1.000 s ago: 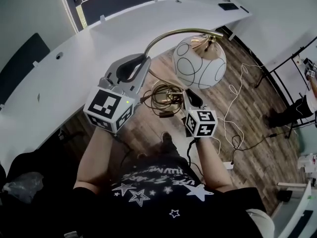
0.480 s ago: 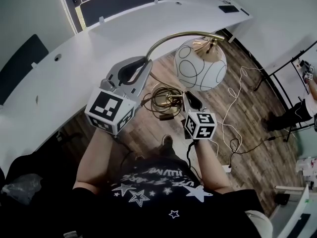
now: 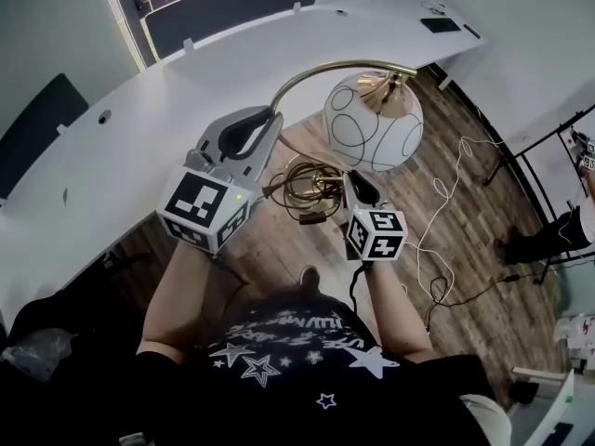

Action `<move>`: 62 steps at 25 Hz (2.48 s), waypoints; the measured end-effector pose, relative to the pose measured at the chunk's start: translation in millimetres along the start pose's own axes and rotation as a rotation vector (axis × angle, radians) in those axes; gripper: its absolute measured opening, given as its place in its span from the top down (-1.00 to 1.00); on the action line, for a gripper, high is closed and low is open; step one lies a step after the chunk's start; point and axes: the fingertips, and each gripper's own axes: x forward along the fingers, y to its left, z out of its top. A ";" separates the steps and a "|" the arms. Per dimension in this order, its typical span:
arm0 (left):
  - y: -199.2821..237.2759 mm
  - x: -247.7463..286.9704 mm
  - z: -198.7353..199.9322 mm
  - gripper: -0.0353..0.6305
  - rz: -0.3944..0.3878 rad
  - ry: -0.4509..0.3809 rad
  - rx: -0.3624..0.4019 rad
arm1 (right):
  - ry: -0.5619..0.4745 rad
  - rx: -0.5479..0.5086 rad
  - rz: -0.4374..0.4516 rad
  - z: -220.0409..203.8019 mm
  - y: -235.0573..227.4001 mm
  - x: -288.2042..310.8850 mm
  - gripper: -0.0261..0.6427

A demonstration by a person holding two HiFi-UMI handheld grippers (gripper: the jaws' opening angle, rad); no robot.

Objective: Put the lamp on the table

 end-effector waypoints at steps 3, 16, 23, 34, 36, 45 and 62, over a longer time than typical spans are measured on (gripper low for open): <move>2.5 21.7 0.6 0.80 0.015 0.008 0.003 | -0.001 0.001 0.017 7.9 -18.0 12.8 0.79; -15.3 81.0 -1.8 0.80 0.090 0.028 0.026 | 0.001 0.013 0.091 16.6 -77.8 38.0 0.79; -28.4 112.3 -2.1 0.80 0.128 0.043 0.032 | 0.008 0.007 0.133 22.8 -112.5 48.9 0.79; -9.7 148.5 -12.0 0.79 0.085 0.052 0.039 | 0.016 0.042 0.107 24.7 -131.8 77.4 0.78; -3.6 157.4 -12.5 0.79 0.067 0.047 0.040 | 0.017 0.038 0.102 26.1 -135.2 85.1 0.78; 53.1 222.2 -22.0 0.79 0.015 0.038 0.045 | 0.019 0.050 0.050 50.9 -164.2 155.5 0.78; 157.6 280.4 -33.2 0.77 -0.036 0.001 0.053 | 0.023 0.035 -0.013 97.1 -170.9 253.8 0.78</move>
